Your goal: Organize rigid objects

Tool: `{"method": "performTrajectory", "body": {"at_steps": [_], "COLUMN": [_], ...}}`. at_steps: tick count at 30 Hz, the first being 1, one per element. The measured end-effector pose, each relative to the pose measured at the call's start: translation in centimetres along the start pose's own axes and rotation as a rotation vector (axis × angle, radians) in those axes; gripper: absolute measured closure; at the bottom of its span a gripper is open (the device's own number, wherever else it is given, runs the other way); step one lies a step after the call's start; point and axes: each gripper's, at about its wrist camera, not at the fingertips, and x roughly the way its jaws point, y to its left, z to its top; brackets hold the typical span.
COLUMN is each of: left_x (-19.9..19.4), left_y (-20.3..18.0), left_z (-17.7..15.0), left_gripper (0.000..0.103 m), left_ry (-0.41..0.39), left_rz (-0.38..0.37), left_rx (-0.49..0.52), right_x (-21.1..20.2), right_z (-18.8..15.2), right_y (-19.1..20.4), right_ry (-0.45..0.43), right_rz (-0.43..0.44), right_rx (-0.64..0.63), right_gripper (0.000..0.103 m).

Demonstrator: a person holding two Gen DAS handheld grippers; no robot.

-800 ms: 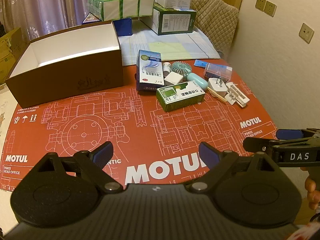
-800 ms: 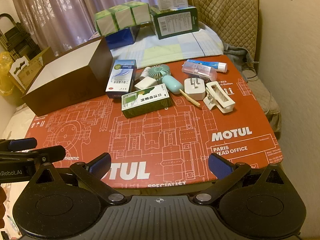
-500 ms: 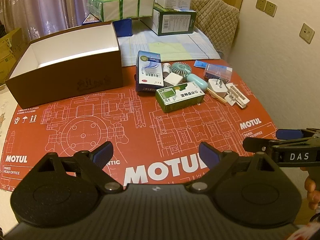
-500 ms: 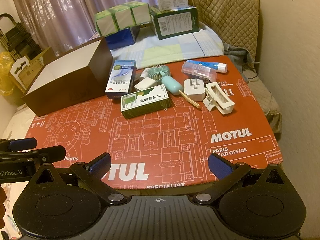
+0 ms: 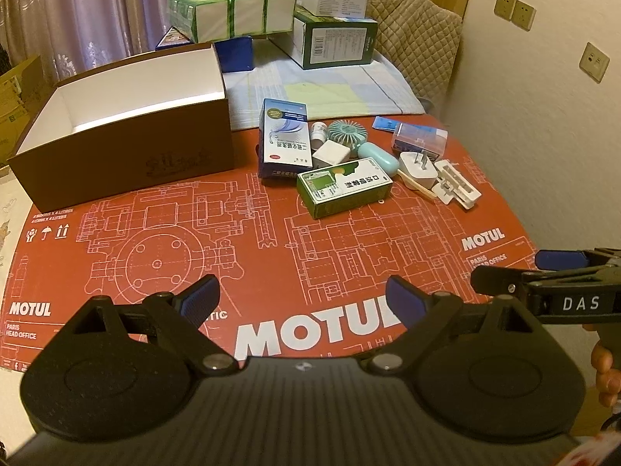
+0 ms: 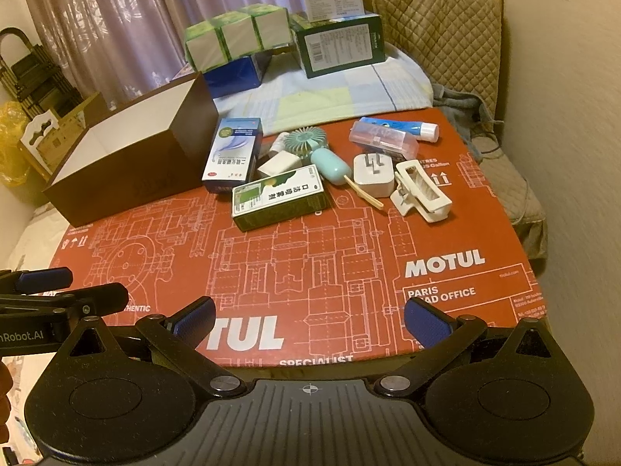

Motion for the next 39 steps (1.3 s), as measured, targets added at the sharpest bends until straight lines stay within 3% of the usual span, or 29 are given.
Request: {"method": "performTrajectory", "body": {"at_steps": [25, 39], "left_x": [0.9, 6.4], "left_y": [-1.4, 0.7], "left_z": [0.7, 4.8], "left_gripper": [0.012, 0.012], "left_ry": [-0.007, -0.03], "left_rz": [-0.001, -0.026], "left_rx": [0.028, 0.089], "right_x": [-0.3, 2.0], "right_z": [-0.1, 2.3], "right_y": [-1.9, -5.8], "right_ry": [-0.005, -0.129], "right_rz": [0.016, -0.01], "right_rx": [0.03, 0.139], "right_gripper": [0.002, 0.002]}}
